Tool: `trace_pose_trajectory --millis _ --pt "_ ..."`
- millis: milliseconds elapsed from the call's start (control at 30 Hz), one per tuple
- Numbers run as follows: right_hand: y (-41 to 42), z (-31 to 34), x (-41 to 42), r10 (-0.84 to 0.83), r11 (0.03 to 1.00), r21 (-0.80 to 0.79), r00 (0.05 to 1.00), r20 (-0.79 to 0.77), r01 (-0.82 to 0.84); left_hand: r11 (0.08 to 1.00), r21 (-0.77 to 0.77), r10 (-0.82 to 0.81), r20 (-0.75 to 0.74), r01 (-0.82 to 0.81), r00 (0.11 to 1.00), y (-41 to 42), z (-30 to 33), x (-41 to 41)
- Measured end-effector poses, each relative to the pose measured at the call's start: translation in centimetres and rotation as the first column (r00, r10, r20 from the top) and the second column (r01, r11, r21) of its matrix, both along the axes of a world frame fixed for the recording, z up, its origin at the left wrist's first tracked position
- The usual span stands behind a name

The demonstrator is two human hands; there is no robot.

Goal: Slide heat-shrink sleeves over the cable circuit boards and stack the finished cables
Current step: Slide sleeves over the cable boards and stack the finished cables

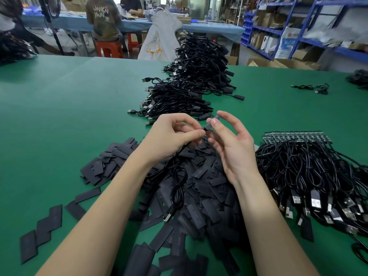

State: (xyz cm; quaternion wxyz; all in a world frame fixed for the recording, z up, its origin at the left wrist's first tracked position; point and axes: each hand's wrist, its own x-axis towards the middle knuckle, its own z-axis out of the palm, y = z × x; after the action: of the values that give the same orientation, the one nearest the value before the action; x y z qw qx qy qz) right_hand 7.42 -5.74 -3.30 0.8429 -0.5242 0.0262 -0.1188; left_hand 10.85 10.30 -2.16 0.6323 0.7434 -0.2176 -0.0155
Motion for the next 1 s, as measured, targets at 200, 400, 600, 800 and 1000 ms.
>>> trace_pose_trajectory --millis 200,400,600,800,1000 --pt "-0.2 0.0 0.0 0.012 1.000 -0.026 0.999 0.049 -0.010 1.000 0.023 -0.001 -0.004 0.001 1.000 0.1 0.0 0.0" --pt "0.0 -0.1 0.1 0.008 1.000 -0.001 0.999 0.048 -0.008 0.999 -0.024 -0.024 -0.037 0.023 0.999 0.1 0.0 0.0" --pt "0.1 -0.2 0.2 0.029 0.999 0.032 0.998 0.050 -0.031 0.999 -0.037 -0.032 -0.052 0.030 0.998 0.1 0.3 -0.2" --pt "0.1 -0.3 0.3 -0.029 0.992 0.121 0.999 0.017 0.027 1.000 -0.019 -0.017 -0.074 0.015 0.997 -0.2 0.6 -0.2" --pt "-0.4 -0.1 0.4 -0.142 0.969 0.193 0.988 -0.061 0.151 0.966 0.215 -0.101 -0.191 0.142 0.976 1.0 0.6 0.3"
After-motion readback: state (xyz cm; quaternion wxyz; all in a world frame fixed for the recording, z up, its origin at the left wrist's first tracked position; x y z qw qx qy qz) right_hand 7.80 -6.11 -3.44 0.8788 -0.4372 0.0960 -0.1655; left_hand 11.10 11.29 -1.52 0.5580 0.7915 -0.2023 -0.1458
